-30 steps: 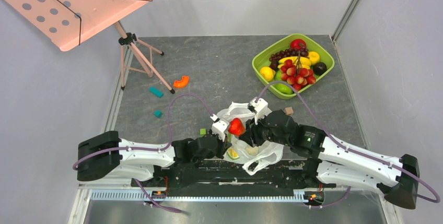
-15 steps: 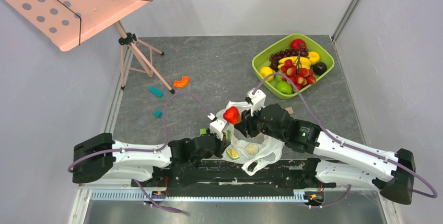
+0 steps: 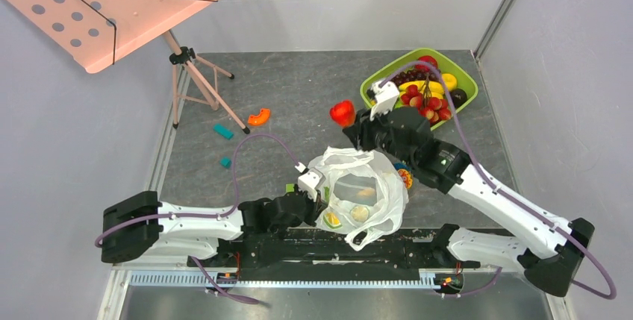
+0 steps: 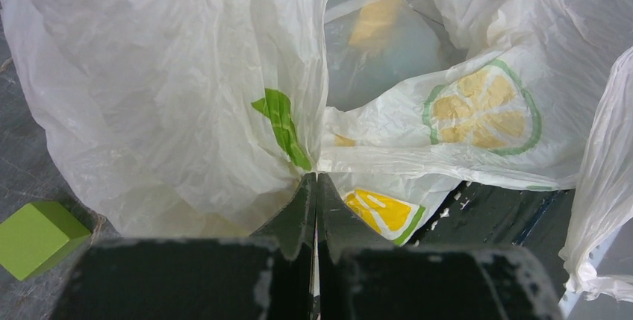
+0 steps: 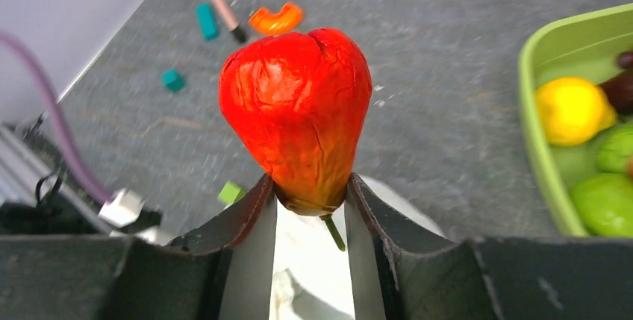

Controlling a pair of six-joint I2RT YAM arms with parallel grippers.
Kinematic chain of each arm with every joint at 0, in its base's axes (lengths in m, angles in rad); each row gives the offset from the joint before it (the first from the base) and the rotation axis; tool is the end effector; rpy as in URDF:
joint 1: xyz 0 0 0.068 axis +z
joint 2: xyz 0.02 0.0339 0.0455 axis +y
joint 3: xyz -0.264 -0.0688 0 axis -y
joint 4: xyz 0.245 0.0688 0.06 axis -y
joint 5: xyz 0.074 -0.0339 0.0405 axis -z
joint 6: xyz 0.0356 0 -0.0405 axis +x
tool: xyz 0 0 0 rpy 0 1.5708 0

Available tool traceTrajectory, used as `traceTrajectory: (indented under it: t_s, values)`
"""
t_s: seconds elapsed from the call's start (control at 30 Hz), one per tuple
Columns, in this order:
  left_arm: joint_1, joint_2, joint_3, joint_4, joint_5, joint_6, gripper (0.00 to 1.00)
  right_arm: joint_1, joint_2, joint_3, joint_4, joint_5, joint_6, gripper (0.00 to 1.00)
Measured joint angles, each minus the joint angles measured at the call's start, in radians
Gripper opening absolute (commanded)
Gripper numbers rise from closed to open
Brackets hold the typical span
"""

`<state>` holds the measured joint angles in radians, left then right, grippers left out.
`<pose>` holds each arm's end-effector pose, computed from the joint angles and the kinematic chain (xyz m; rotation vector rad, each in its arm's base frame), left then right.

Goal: Take the fake fruits out of the plastic bag
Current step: Place the fake fruit in the bin.

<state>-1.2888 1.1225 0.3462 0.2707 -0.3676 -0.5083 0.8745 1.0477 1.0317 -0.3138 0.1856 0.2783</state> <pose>0.0725 -0.2041 0.1706 0.5887 2.0387 -0.7286 0.1571 0.1777 0.3630 -0.4457 1.8892 0.6032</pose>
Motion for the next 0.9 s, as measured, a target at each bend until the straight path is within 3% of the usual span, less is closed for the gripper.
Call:
traceTrajectory:
  t_s: [0.33, 0.9]
  values:
    - [0.0, -0.012, -0.007, -0.004, -0.003, 0.0, 0.02, -0.249, 0.124, 0.126, -0.023, -0.03, -0.078, 0.14]
    - [0.0, -0.03, -0.023, -0.009, -0.002, 0.0, 0.02, -0.476, 0.635, 0.321, -0.01, 0.108, -0.198, 0.16]
